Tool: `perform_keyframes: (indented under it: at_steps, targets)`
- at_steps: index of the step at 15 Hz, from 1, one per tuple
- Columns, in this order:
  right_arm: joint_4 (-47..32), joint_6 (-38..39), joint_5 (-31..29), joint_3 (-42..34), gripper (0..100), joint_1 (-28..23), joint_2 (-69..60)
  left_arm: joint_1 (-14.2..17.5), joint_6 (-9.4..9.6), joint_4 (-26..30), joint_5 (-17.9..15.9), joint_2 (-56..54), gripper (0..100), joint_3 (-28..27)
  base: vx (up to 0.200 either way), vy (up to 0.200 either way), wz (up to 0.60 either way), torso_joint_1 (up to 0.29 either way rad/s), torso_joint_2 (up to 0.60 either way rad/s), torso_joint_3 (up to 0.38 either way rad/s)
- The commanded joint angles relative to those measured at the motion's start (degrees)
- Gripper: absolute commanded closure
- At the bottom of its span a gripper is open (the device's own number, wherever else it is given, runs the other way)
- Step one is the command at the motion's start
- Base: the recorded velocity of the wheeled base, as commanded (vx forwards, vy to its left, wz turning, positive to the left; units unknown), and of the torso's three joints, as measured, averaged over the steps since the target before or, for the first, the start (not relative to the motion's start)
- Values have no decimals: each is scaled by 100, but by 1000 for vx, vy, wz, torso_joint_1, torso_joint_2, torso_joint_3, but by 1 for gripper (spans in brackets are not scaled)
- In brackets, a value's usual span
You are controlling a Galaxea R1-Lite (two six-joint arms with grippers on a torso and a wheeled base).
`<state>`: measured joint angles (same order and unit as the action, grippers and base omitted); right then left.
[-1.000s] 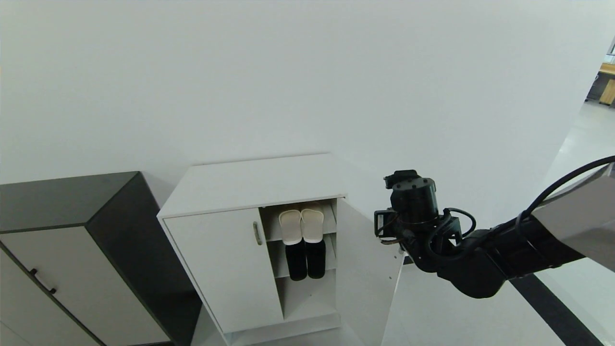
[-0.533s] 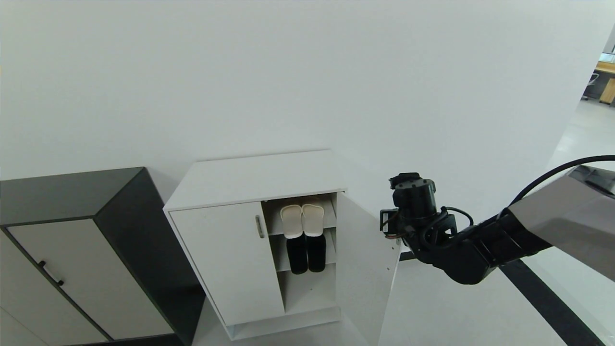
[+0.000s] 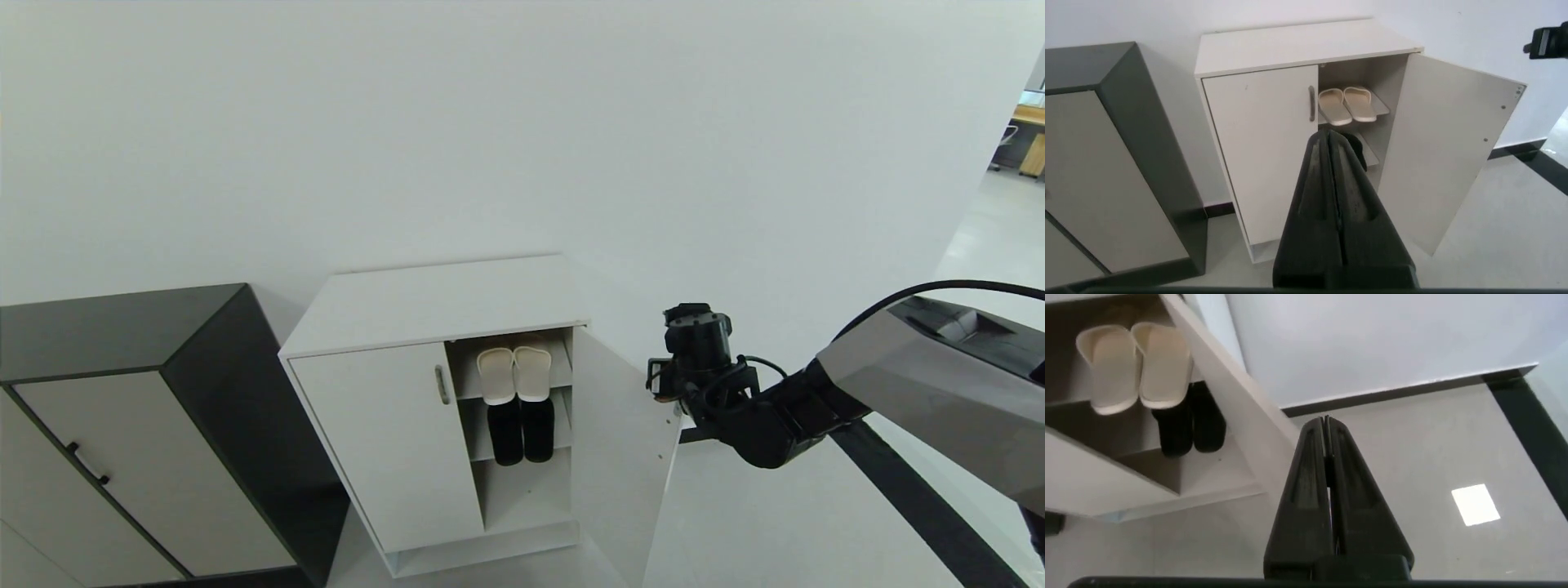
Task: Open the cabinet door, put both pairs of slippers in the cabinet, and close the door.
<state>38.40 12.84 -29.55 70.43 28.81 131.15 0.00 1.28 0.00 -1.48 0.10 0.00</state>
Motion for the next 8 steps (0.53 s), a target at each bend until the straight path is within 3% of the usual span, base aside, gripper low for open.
perform_keyframes:
  at_steps: [1, 8]
  targets:
    - [-8, 8, 11, 68, 100, -51, 183, 0, 4, 0, -2, -1, 100, 0, 0, 0, 0, 0, 0, 0]
    - [-8, 8, 19, 165, 100, -130, 482, 0, -5, 0, 7, -1, 100, 0, 0, 0, 0, 0, 0, 0]
